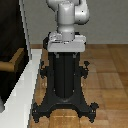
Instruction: Open the door by pressing down and pulling on the handle.
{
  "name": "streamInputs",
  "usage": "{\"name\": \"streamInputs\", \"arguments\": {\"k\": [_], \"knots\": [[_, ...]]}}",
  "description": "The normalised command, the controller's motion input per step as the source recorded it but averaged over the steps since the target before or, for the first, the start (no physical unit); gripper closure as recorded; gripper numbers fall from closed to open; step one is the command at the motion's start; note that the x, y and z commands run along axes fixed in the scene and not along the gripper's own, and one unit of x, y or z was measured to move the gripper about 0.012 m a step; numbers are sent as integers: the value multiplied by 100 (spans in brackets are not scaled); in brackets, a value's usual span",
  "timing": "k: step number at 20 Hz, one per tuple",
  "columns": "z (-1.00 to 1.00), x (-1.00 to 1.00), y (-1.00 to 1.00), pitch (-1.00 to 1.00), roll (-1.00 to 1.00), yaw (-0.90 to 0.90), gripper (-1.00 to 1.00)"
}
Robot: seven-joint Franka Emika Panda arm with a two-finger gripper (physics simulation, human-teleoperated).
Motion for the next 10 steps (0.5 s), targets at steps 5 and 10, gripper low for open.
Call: {"name": "streamInputs", "arguments": {"k": [5,10], "knots": [[80,0,0,0,0,0,-100],[60,0,0,0,0,0,-100]]}}
